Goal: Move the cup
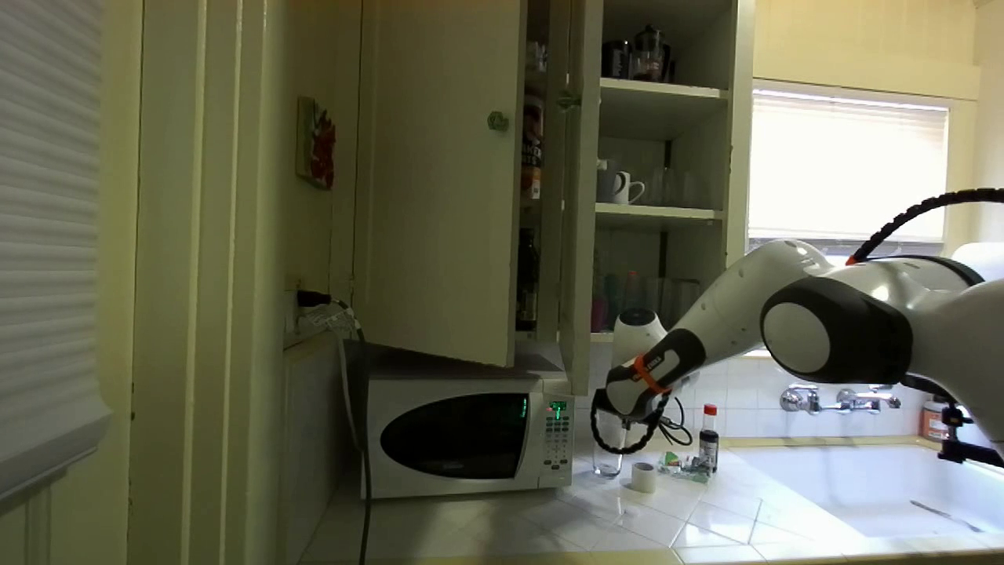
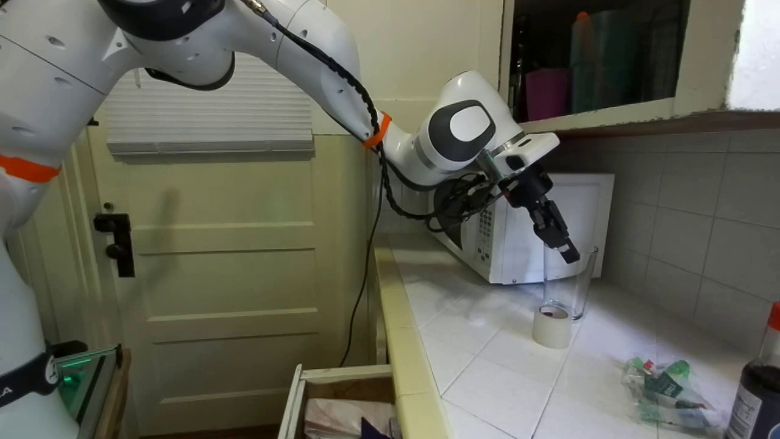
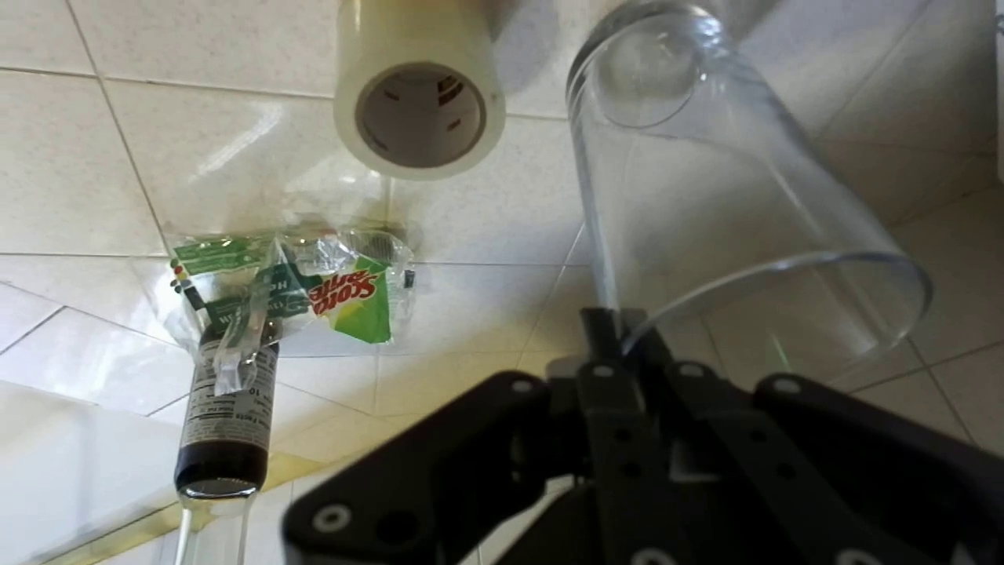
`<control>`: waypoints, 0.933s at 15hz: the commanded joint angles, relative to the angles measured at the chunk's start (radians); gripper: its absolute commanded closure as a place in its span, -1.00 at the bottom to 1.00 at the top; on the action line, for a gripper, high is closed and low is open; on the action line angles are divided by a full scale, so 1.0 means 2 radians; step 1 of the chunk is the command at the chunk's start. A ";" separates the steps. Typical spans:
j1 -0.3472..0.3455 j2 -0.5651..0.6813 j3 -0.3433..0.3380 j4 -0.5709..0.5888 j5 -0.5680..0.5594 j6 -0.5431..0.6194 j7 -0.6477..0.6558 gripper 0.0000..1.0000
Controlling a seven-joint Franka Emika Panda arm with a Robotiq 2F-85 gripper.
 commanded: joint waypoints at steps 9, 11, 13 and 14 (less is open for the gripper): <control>-0.002 0.003 0.007 0.017 0.005 -0.031 -0.008 0.52; -0.001 0.003 0.006 0.019 0.003 -0.032 -0.007 0.20; -0.001 0.002 0.005 0.024 0.003 -0.034 -0.007 -0.10; -0.002 0.002 0.006 0.025 0.002 -0.035 -0.007 -0.24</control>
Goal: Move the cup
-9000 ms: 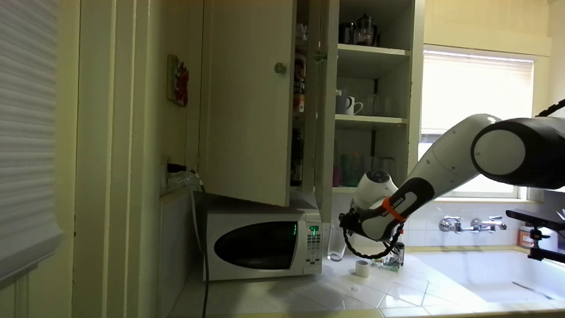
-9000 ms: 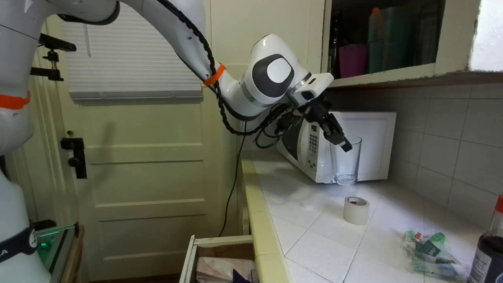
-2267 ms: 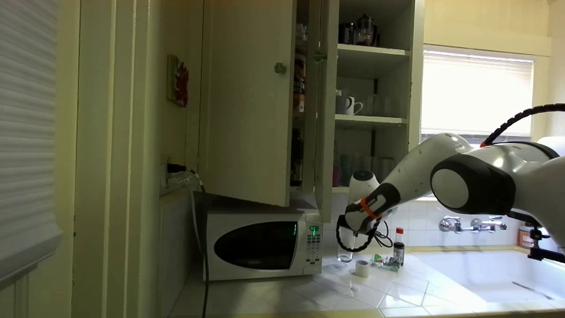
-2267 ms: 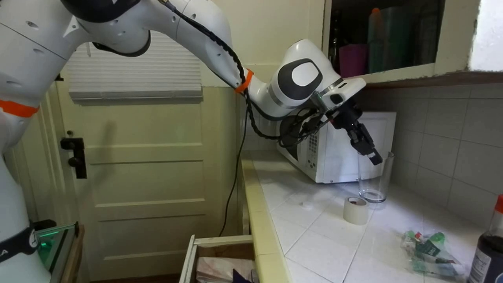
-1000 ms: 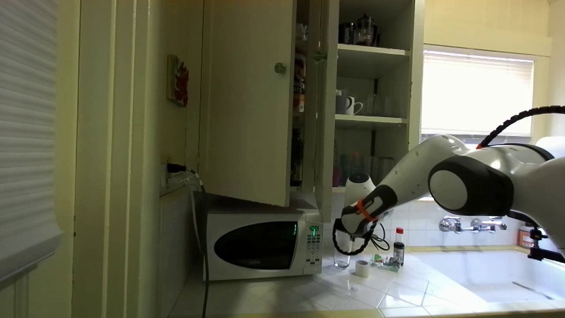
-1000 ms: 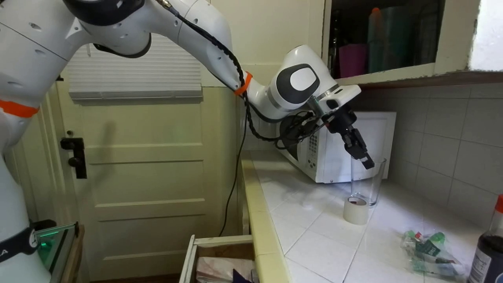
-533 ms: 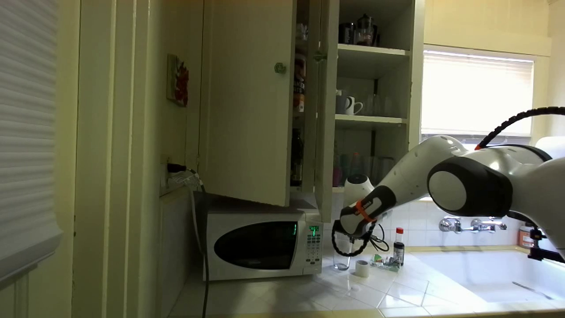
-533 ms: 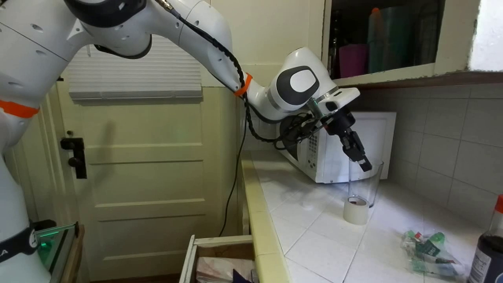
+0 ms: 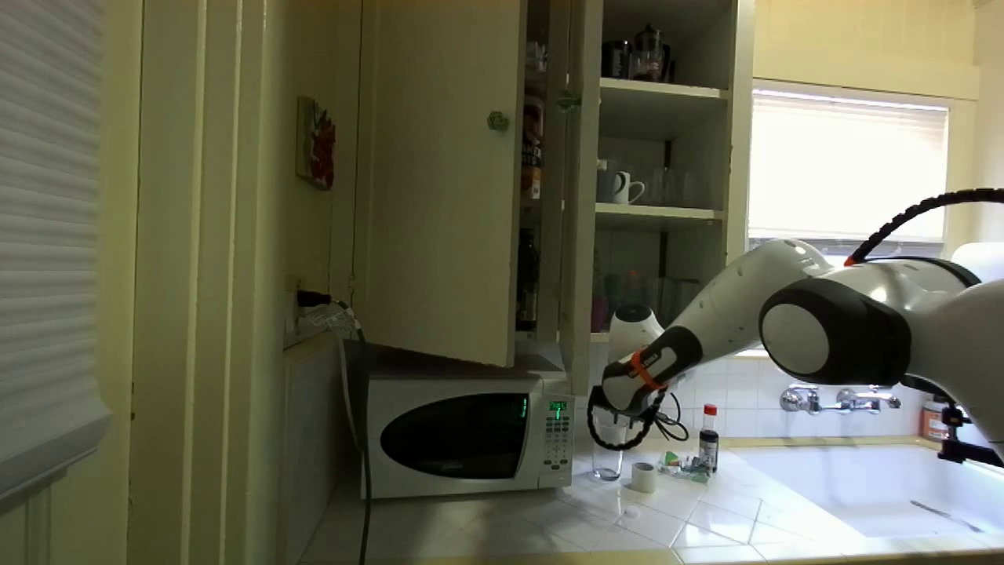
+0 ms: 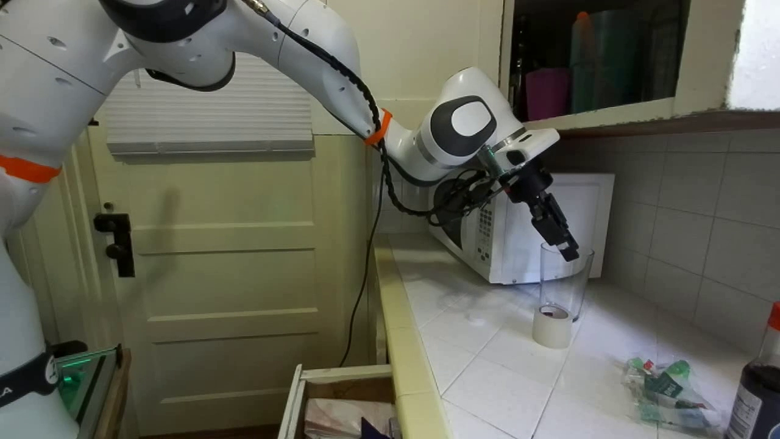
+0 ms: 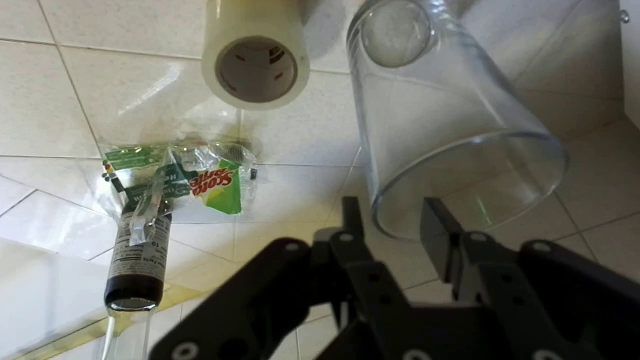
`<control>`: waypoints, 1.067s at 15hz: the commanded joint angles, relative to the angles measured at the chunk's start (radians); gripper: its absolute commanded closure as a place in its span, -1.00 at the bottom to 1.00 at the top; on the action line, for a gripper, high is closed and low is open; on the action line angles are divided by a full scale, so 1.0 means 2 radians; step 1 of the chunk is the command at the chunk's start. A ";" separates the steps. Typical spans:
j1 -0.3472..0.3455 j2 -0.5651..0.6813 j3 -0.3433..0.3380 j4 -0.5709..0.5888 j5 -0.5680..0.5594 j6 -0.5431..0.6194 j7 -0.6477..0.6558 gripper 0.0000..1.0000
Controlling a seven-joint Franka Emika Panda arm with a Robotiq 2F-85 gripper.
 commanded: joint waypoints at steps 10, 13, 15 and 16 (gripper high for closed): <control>0.014 -0.065 -0.017 -0.068 -0.054 0.013 -0.017 -1.00; 0.024 -0.099 -0.035 -0.122 -0.114 0.080 -0.021 -0.98; 0.034 -0.120 -0.055 -0.159 -0.169 0.139 -0.021 -1.00; 0.039 -0.129 -0.065 -0.176 -0.195 0.169 -0.018 -1.00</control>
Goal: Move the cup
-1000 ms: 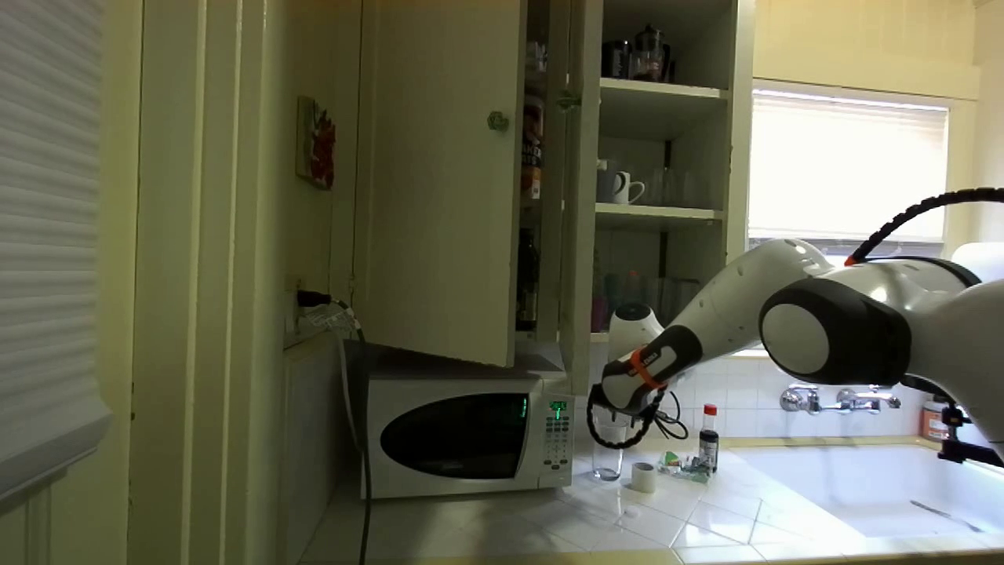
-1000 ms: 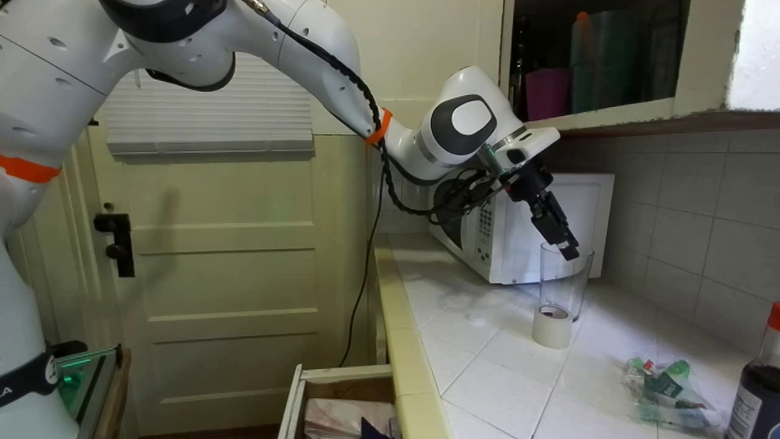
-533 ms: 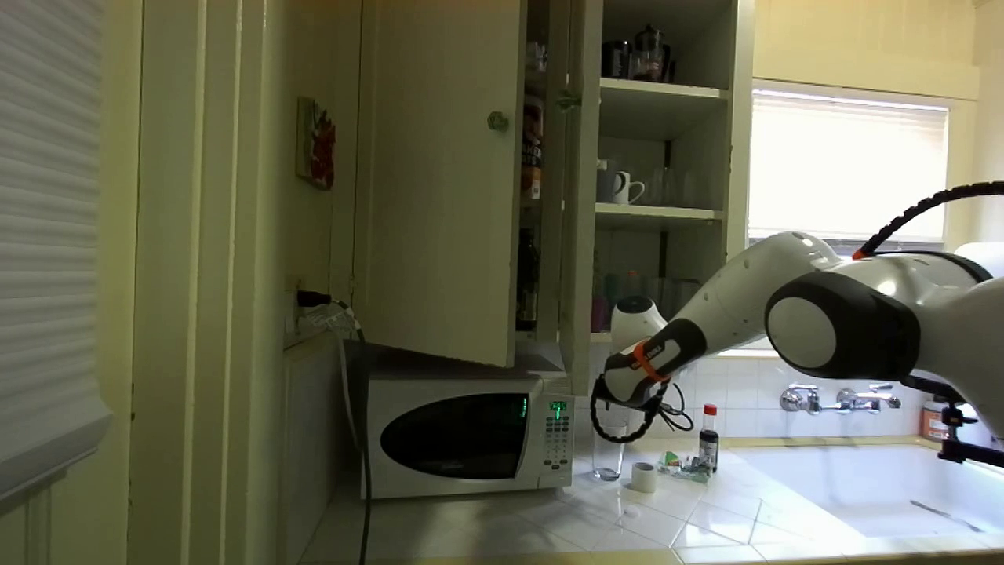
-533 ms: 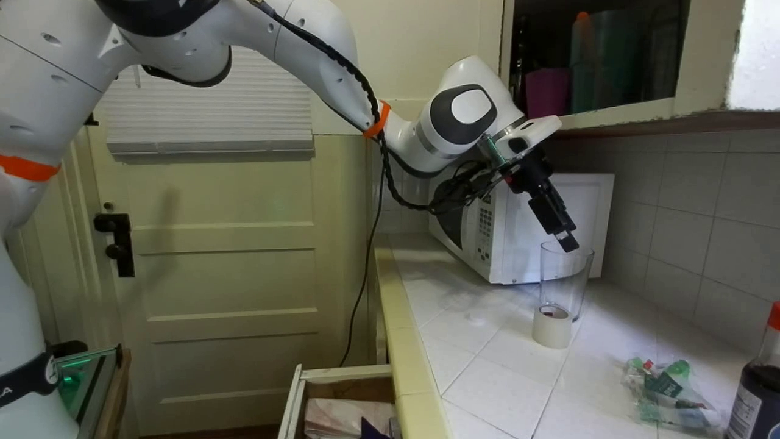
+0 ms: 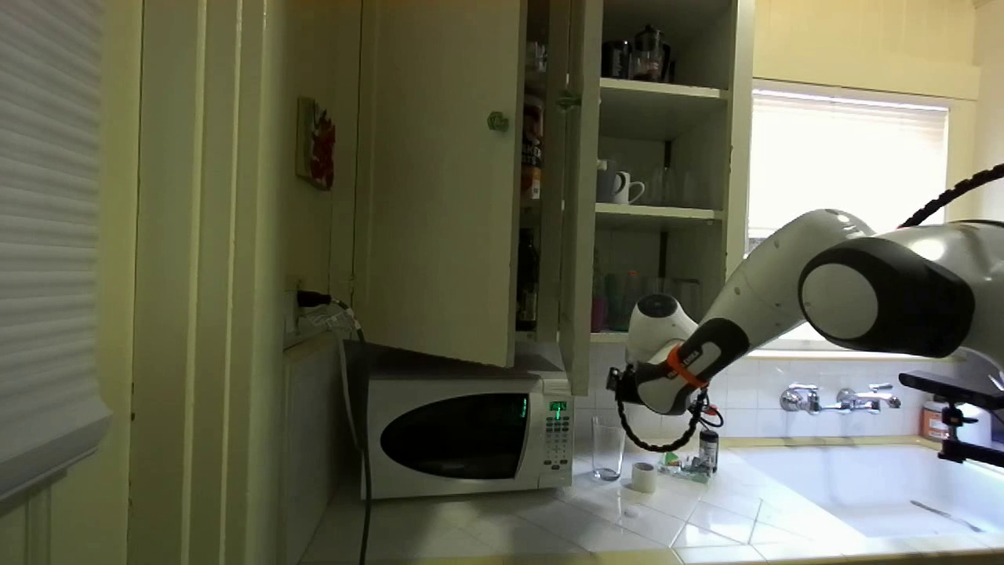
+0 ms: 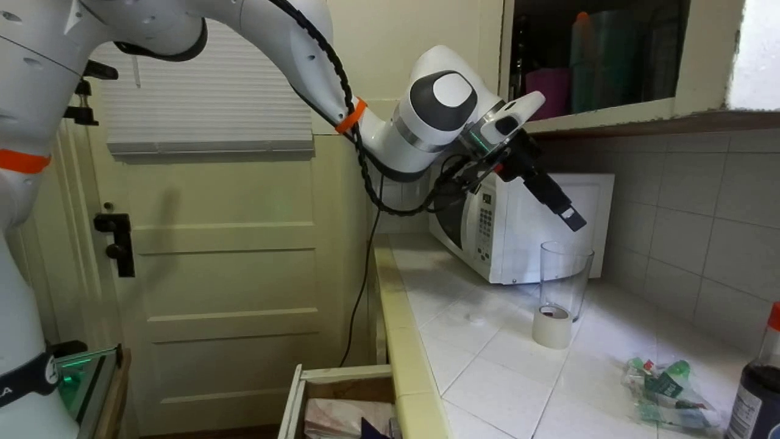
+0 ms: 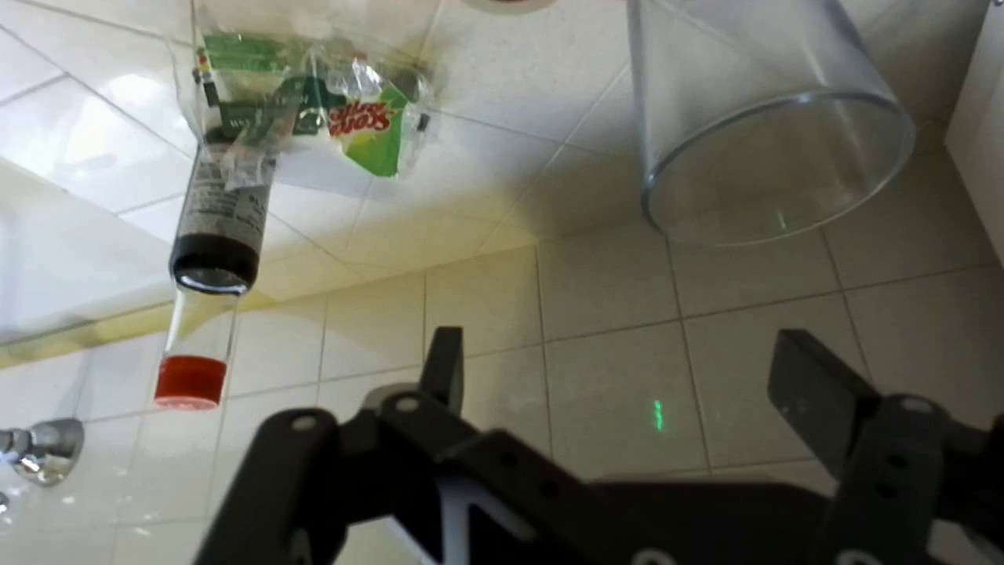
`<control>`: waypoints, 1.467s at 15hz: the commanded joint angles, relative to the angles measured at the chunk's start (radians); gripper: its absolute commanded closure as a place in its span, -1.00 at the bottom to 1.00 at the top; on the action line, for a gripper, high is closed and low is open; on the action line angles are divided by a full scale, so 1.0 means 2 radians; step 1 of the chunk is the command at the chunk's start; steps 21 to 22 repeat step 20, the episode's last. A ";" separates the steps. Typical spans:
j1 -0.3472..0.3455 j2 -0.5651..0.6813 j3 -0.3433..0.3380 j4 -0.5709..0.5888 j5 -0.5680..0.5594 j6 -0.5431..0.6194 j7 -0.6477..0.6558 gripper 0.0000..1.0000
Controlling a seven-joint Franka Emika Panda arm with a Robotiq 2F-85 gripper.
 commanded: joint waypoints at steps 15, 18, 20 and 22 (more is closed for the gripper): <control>-0.090 -0.363 0.048 -0.383 -0.120 -0.031 -0.020 -1.00; -0.188 -0.406 0.082 -0.363 -0.138 -0.118 -0.052 -1.00; -0.190 -0.385 0.090 -0.359 -0.108 -0.090 -0.063 -1.00; -0.190 -0.385 0.090 -0.359 -0.108 -0.090 -0.063 -1.00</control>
